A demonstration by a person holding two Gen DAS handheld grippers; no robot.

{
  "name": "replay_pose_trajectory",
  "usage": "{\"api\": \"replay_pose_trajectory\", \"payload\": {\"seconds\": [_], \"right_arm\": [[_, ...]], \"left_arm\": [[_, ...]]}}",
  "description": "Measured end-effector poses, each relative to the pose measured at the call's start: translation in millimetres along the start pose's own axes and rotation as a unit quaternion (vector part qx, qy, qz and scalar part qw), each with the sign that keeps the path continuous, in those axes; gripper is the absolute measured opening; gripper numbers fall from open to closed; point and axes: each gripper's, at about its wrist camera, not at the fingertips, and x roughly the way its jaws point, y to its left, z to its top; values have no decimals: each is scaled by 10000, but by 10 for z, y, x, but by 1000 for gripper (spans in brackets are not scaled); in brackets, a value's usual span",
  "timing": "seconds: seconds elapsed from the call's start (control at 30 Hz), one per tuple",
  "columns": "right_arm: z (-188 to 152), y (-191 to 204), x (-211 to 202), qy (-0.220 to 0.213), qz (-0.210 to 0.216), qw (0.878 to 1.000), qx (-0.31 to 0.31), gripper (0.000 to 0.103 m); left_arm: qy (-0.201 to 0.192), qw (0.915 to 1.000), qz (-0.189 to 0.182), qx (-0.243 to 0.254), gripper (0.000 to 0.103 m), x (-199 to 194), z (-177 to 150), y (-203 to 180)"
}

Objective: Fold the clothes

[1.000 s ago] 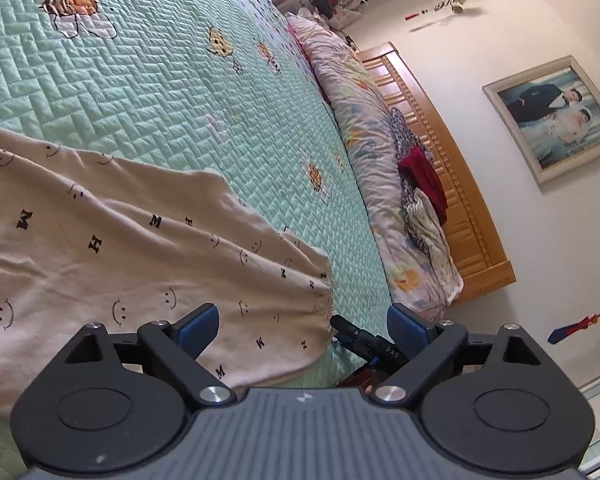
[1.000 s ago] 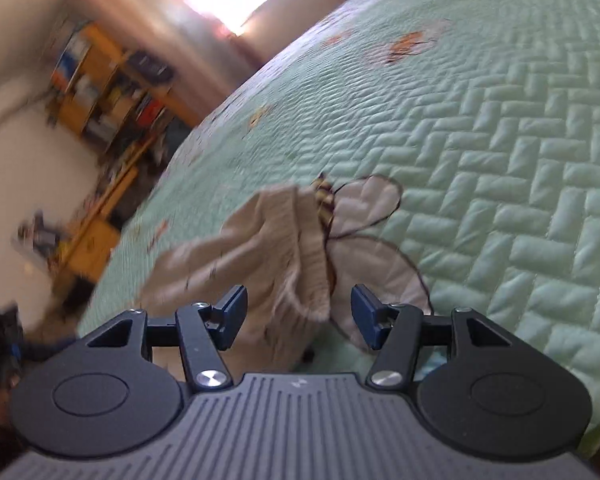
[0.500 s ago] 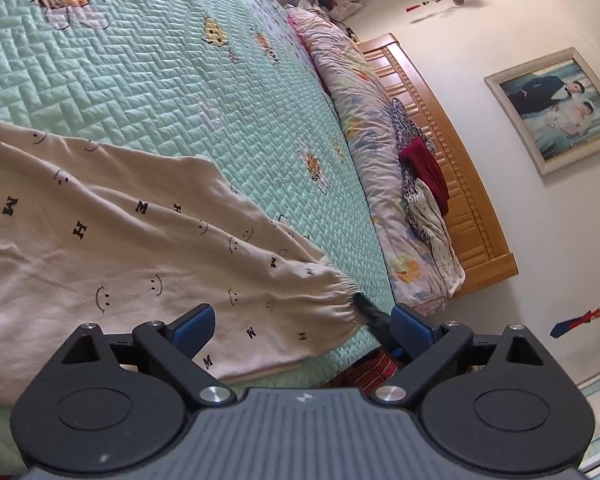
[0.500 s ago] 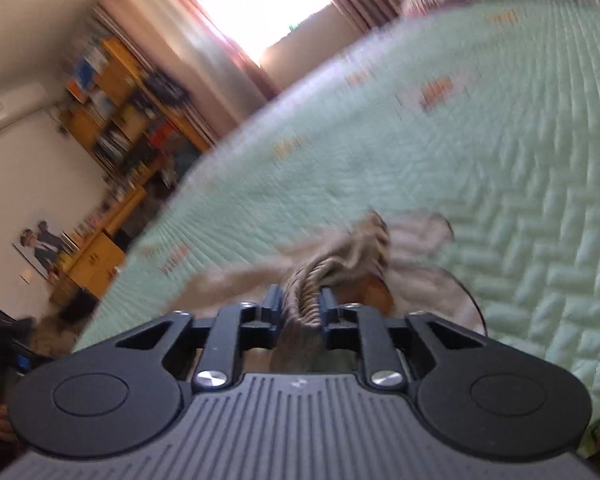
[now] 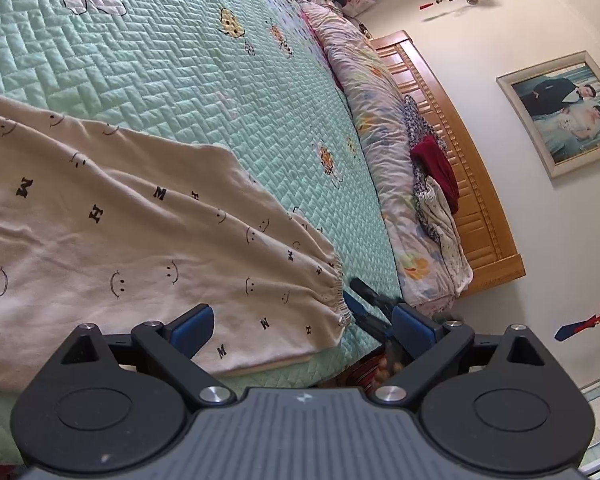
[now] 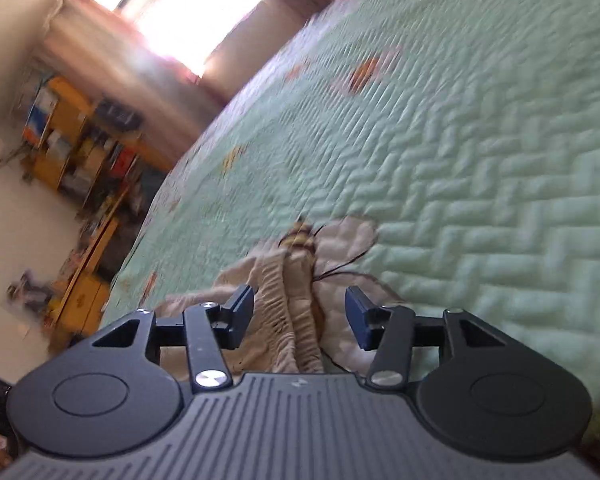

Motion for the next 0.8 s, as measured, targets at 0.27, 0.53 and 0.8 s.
{"api": "replay_pose_trajectory", "payload": {"seconds": [0.27, 0.53, 0.8], "right_arm": [[359, -63, 398, 912, 813, 9924, 143, 70], [411, 50, 411, 1014, 929, 9905, -74, 38], [32, 919, 45, -81, 1, 9579, -2871, 31]], "left_arm": [[81, 9999, 45, -83, 96, 86, -8, 33], [228, 9997, 46, -38, 96, 186, -46, -12], [91, 9999, 116, -79, 96, 113, 6, 18]]}}
